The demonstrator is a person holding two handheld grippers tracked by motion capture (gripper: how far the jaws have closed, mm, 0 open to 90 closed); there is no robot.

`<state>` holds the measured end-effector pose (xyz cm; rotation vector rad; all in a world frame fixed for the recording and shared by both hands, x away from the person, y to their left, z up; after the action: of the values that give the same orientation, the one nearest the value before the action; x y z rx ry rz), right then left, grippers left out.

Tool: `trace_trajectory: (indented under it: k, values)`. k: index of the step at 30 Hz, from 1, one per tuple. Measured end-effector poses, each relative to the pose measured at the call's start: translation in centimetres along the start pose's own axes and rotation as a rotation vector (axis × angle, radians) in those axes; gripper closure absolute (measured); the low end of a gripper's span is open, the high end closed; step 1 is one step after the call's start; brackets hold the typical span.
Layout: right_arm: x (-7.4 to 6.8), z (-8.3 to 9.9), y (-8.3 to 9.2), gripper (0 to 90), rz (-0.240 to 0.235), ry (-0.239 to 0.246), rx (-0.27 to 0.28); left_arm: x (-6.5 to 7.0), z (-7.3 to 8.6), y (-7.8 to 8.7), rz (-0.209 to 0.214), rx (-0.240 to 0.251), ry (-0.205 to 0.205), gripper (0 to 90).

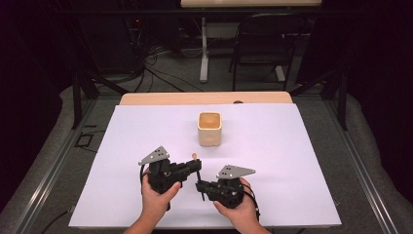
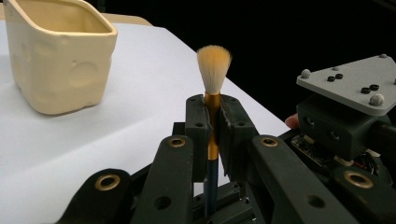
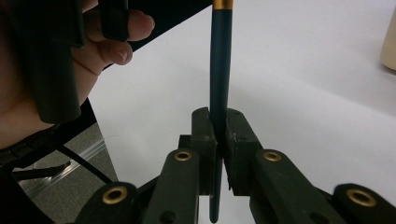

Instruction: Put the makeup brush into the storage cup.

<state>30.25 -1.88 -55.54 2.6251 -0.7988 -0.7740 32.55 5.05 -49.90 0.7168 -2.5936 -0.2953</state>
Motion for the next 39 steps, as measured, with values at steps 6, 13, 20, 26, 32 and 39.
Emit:
trace_trajectory:
  k: [6,13,20,26,32,39]
  values:
    - [0.0,0.09,0.05,83.7,0.002,0.002,-0.013,0.0,0.02,0.03,0.006,-0.001,0.004,83.2]
    - [0.02,0.11,0.05,83.6,0.003,0.005,-0.013,-0.1,0.07,0.06,0.014,-0.001,0.013,83.5]
    - [-0.04,0.04,0.04,82.8,-0.002,0.003,-0.003,-0.05,0.0,0.08,0.014,0.003,0.019,83.6]
    - [-0.21,-0.1,0.04,73.6,-0.016,-0.006,0.009,-0.12,-0.06,0.17,0.008,0.007,0.011,83.7]
    - [-0.03,-0.08,0.08,65.5,-0.011,-0.001,0.001,-0.23,-0.05,0.26,0.008,0.008,0.014,83.6]
    - [0.12,-0.29,0.19,59.8,-0.017,-0.002,0.03,-0.83,-0.19,0.62,-0.002,0.027,0.017,83.6]
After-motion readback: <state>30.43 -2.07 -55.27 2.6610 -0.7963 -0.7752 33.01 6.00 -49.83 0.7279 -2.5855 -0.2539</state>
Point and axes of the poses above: each handheld gripper's, and its own axes: y roughly backward along the jaws, z roughly out of its underside, x roughly to its right, the point moved 9 cm from there along -y, roughly forward along the jaws, and after that the axes turned 6 degrees about -y, right-handed, at the moved point
